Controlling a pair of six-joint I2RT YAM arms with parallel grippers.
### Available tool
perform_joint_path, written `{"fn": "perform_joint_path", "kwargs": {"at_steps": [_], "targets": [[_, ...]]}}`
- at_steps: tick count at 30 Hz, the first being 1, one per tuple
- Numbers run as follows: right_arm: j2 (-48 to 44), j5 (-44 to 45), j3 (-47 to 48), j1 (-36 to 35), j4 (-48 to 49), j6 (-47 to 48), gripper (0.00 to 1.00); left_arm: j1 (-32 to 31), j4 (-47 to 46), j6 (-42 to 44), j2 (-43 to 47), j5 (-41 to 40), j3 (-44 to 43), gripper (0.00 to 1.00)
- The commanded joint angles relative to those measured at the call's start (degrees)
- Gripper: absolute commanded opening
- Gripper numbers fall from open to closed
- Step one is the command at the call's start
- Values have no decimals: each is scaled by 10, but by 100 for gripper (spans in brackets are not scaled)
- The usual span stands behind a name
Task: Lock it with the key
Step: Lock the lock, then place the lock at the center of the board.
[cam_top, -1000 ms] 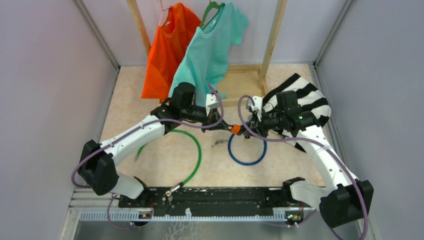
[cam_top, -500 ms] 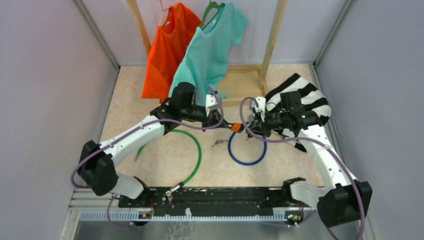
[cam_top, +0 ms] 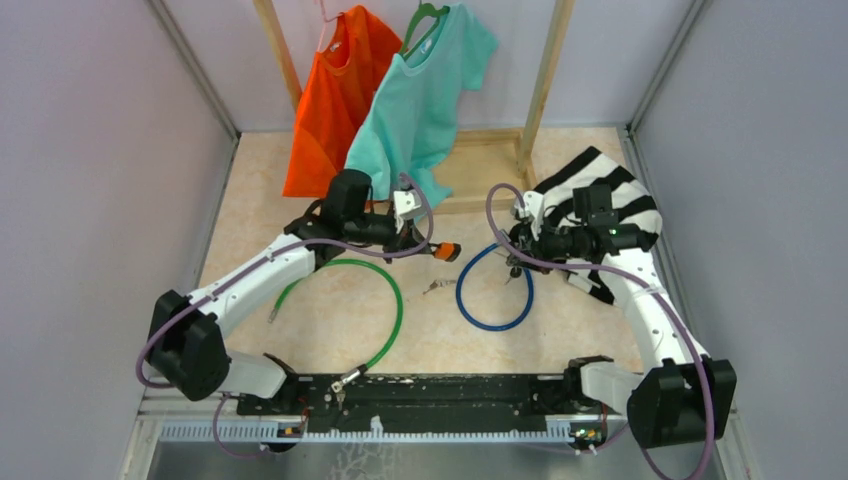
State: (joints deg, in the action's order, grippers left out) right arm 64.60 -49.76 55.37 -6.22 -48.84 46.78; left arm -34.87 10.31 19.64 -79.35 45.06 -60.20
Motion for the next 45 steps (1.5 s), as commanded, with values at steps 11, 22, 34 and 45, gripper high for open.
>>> {"fn": "perform_joint_path", "kwargs": {"at_steps": [11, 22, 34, 45], "targets": [[-71, -32, -109, 1, 214, -176, 0, 12, 9, -3, -93, -123, 13, 0], [-95, -20, -134, 1, 231, -185, 0, 55, -30, -114, -212, -64, -32, 0], [-87, -38, -143, 1, 241, -195, 0, 108, -53, -189, -252, -3, -19, 0], [-75, -40, -144, -16, 260, -195, 0, 163, -8, -152, -219, -25, 30, 0]]}}
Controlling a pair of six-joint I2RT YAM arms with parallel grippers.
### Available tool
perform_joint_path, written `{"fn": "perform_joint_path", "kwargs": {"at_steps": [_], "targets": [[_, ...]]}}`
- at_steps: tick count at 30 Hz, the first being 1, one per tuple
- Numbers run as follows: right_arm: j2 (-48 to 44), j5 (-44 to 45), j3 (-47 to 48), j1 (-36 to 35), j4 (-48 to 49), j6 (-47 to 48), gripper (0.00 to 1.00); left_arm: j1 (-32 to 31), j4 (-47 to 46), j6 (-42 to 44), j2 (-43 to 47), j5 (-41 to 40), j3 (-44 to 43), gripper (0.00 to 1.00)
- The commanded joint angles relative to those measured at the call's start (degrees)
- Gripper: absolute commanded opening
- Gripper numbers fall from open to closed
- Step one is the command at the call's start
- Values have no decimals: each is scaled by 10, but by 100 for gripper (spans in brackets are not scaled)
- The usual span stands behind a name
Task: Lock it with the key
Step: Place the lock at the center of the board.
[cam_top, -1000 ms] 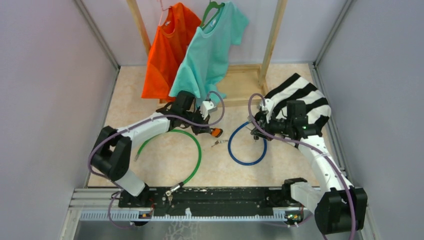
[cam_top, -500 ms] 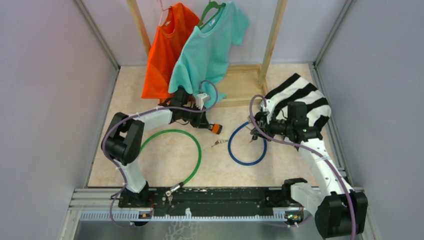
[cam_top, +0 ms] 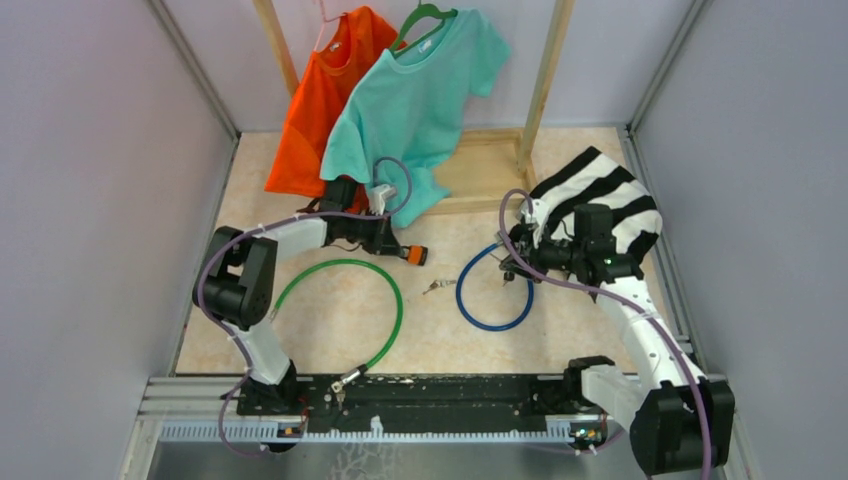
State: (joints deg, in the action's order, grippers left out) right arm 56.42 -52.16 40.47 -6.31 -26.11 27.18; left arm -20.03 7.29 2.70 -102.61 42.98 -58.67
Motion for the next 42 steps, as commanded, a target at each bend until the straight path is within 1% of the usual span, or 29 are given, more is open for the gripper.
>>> {"fn": "perform_joint_path", "kwargs": {"at_steps": [1, 5, 8, 13, 17, 22, 26, 32, 38, 42], "targets": [[14, -6, 8, -24, 35, 3, 0, 19, 24, 17, 10, -7, 15, 0], [55, 33, 39, -82, 18, 38, 0, 33, 32, 8, -13, -23, 6, 6], [97, 39, 61, -116, 35, 47, 0, 37, 36, 6, -30, -39, 3, 11], [168, 44, 73, -179, 145, -8, 0, 39, 53, 11, -56, -59, 3, 23], [230, 51, 87, -228, 246, -78, 0, 39, 63, 17, -67, -68, 4, 30], [306, 44, 110, -257, 361, -175, 0, 43, 65, 24, -58, -76, 6, 39], [360, 41, 137, -275, 416, -232, 0, 49, 72, 33, -39, -83, 7, 47], [422, 53, 162, -301, 464, -267, 0, 59, 90, 69, 8, -90, 27, 61], [467, 68, 178, -326, 476, -273, 0, 81, 102, 103, 80, -101, 69, 68], [507, 81, 204, -335, 460, -265, 0, 109, 122, 125, 130, -110, 87, 70]]}}
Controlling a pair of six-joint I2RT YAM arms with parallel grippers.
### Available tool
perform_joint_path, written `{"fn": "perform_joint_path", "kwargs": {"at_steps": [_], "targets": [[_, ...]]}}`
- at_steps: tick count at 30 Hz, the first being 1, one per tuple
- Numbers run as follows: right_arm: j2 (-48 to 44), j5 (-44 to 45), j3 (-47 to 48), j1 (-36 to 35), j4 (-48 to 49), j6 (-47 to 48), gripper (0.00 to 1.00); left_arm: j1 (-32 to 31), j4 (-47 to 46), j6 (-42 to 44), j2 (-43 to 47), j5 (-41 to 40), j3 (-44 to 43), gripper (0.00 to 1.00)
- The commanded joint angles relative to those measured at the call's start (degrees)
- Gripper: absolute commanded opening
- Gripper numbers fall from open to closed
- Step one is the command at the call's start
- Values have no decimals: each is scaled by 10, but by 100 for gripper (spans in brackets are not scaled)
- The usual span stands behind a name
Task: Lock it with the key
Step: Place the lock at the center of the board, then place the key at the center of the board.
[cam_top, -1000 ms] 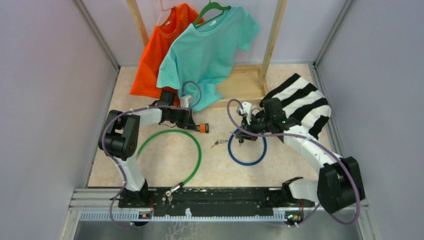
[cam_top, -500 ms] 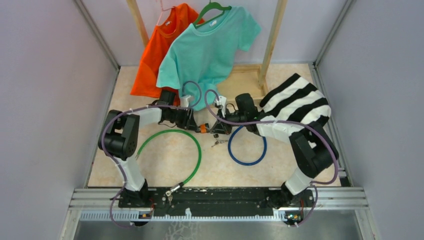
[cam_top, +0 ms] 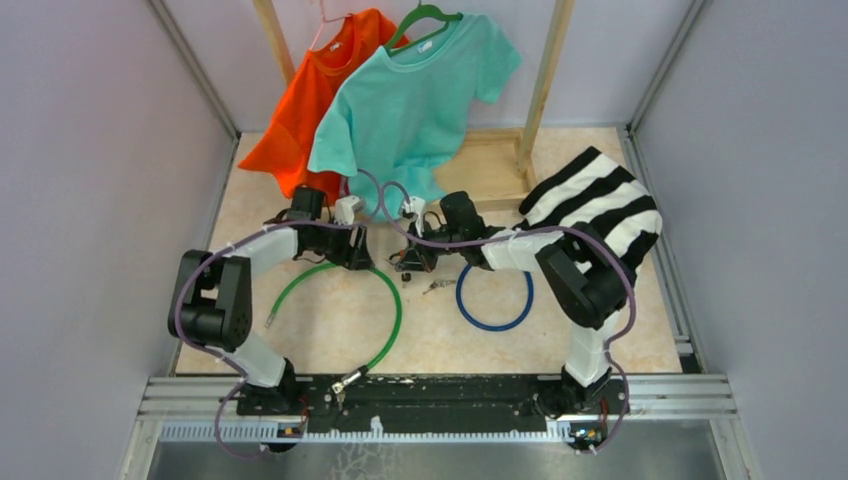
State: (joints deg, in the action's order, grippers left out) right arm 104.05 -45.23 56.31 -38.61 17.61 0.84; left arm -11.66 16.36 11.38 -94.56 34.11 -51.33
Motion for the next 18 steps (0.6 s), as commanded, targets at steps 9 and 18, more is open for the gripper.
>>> {"fn": "perform_joint_path", "kwargs": {"at_steps": [9, 18], "targets": [[91, 57, 104, -21, -36, 48, 4, 54, 69, 77, 148, -47, 39, 73], [79, 89, 120, -29, -132, 117, 24, 64, 69, 132, 180, -93, 56, 77]]}}
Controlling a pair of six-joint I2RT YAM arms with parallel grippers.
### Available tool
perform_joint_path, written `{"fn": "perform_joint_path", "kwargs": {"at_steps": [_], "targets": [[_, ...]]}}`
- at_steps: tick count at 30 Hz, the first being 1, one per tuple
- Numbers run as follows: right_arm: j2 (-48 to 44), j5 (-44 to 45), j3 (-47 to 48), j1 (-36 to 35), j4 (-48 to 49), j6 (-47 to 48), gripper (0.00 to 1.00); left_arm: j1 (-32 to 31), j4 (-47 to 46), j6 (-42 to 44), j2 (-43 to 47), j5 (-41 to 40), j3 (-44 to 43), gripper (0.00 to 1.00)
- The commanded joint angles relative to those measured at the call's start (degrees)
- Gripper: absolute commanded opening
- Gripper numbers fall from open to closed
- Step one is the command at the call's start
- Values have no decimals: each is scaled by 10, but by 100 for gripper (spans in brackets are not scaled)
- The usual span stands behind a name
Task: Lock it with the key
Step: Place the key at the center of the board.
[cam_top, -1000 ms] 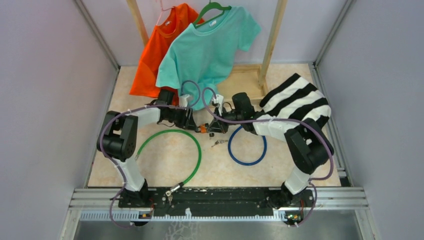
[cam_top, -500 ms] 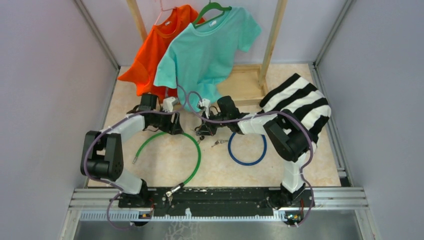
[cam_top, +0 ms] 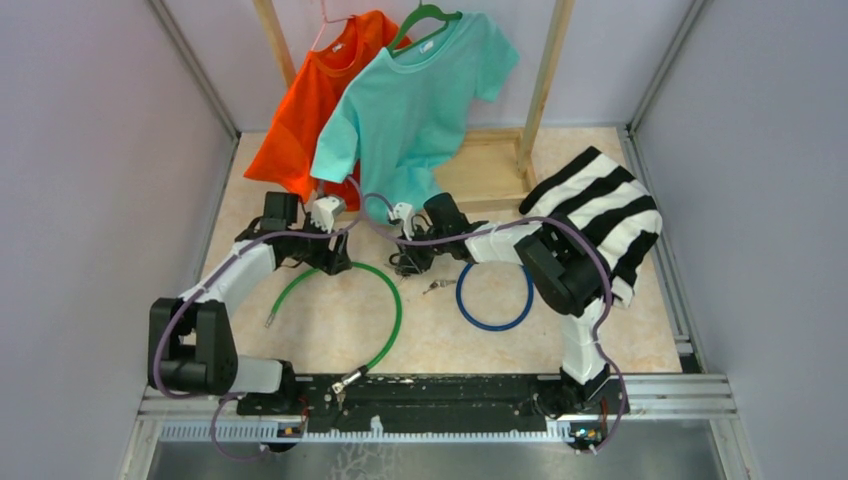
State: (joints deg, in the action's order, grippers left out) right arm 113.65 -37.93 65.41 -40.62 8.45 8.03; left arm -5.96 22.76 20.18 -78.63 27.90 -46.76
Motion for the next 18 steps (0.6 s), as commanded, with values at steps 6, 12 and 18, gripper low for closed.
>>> {"fn": "perform_joint_path", "kwargs": {"at_steps": [6, 12, 18], "targets": [[-58, 31, 29, -9, -84, 80, 37, 12, -12, 100, 40, -112, 30, 80], [-133, 40, 13, -6, -120, 132, 46, 38, -7, 167, 40, -168, 48, 82], [-207, 40, -16, 3, -165, 180, 49, 79, 15, 215, 20, -183, 61, 81]]}}
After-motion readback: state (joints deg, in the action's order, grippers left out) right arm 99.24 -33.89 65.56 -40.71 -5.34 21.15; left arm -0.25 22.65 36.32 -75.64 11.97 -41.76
